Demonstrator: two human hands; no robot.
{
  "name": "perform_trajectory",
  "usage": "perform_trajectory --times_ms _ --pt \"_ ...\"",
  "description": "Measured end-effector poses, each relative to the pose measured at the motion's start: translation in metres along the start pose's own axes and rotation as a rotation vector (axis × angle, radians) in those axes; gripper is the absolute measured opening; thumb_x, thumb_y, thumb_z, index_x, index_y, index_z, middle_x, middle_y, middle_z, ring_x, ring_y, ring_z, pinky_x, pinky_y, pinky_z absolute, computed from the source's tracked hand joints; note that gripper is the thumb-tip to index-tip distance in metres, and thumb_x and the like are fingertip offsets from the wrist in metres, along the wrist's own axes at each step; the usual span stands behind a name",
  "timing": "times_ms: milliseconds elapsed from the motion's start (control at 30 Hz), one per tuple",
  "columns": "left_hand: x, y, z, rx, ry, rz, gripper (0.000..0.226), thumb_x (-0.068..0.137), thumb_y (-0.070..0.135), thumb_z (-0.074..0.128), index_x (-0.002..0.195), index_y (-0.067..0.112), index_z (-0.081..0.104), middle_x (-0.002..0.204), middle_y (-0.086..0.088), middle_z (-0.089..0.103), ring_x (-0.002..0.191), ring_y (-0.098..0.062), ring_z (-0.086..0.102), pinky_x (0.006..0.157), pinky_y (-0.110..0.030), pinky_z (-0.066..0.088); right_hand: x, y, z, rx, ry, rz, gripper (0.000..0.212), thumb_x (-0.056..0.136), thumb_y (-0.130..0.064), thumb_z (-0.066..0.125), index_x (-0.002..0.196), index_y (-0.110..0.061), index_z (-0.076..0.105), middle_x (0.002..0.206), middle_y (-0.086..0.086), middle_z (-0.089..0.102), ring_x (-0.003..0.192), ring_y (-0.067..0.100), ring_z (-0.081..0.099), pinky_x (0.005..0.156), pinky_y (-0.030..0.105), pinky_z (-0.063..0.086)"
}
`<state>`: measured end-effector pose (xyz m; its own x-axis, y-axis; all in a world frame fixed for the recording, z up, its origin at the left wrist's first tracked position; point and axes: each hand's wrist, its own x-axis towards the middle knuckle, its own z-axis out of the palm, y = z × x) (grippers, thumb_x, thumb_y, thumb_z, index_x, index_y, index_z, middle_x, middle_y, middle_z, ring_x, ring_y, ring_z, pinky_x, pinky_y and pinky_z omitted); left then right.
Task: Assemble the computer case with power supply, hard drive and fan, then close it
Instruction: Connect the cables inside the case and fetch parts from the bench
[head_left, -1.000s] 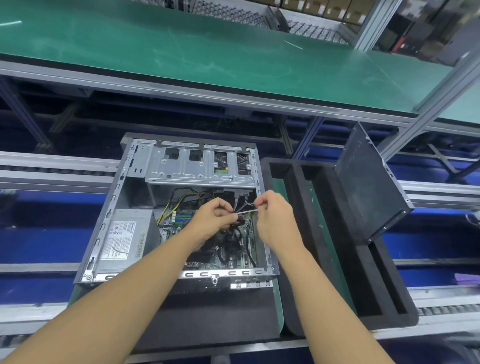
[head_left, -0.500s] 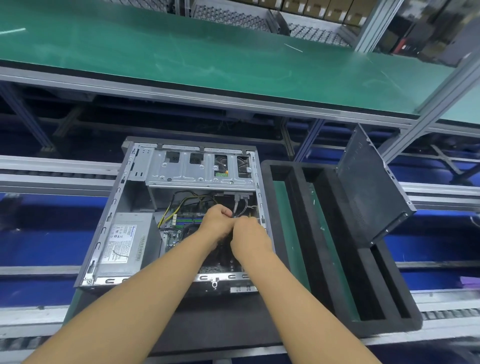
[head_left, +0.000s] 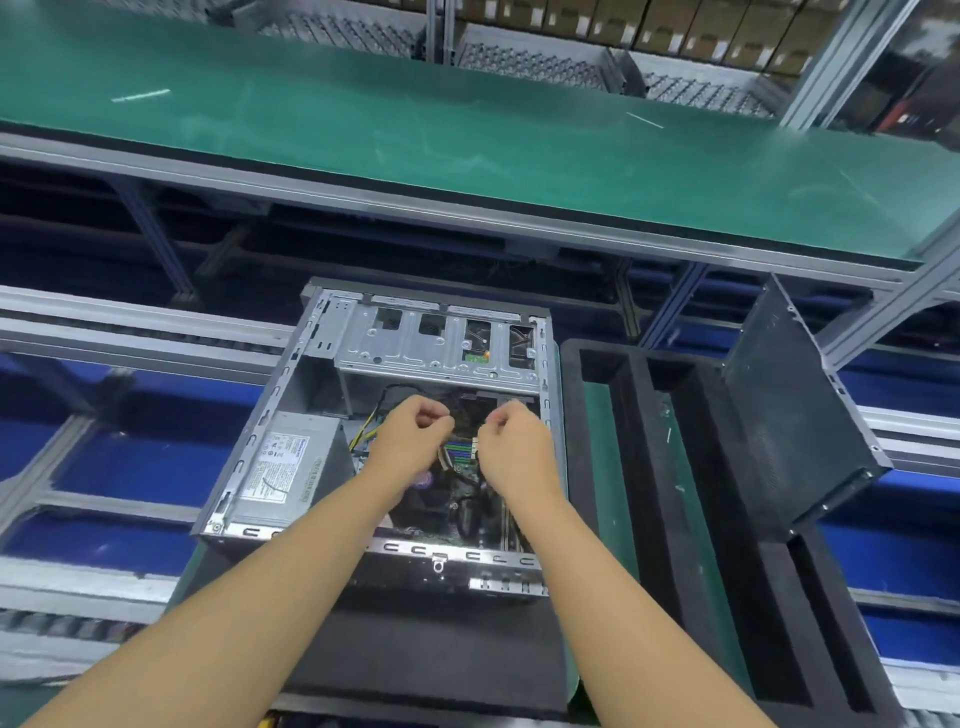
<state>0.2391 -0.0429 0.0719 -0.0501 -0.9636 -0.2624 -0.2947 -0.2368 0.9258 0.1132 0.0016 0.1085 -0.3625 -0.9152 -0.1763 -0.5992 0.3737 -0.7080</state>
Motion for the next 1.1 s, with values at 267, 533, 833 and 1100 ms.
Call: perform_trajectory --times_ms 267,533,833,1100 --pt "-0.023 -0.018 -0.022 -0.101 0.058 -0.052 0.006 0.095 0.014 0.059 0.096 0.016 0.065 0.095 -0.007 0.071 0.071 -0.009 0.071 0.058 -0.025 0.056 -0.008 -0.005 0.024 -0.364 0.032 -0.134 0.023 0.101 -0.015 0.052 0.122 -0.008 0.054 0.129 0.012 0.047 0.109 0.029 0.056 0.076 0.032 0.041" --pt "-0.045 -0.011 -0.08 -0.133 0.184 0.06 0.01 0.097 0.016 0.058 0.098 0.021 0.066 0.085 0.001 0.073 0.073 -0.012 0.071 0.061 -0.024 0.055 -0.033 -0.057 0.064 -0.185 -0.084 -0.366 0.014 0.102 -0.02 0.046 0.107 -0.017 0.058 0.111 0.0 0.058 0.102 0.023 0.058 0.081 0.039 0.049" --pt "-0.113 -0.033 -0.24 -0.178 0.465 0.041 0.021 0.095 0.008 0.048 0.101 0.021 0.063 0.08 0.003 0.074 0.07 -0.011 0.069 0.055 -0.025 0.052 -0.1 -0.176 0.158 0.094 -0.397 -0.49 0.01 0.095 -0.018 0.052 0.097 -0.023 0.06 0.098 -0.008 0.066 0.091 0.017 0.062 0.08 0.038 0.052" --pt "-0.214 -0.094 -0.391 -0.329 0.881 -0.064 0.024 0.092 -0.002 0.047 0.099 0.014 0.063 0.084 -0.003 0.072 0.063 -0.013 0.064 0.051 -0.025 0.047 -0.217 -0.277 0.281 0.203 -0.8 -0.58 0.015 0.089 -0.013 0.059 0.086 -0.027 0.063 0.087 -0.012 0.067 0.083 0.01 0.063 0.063 0.012 0.042"
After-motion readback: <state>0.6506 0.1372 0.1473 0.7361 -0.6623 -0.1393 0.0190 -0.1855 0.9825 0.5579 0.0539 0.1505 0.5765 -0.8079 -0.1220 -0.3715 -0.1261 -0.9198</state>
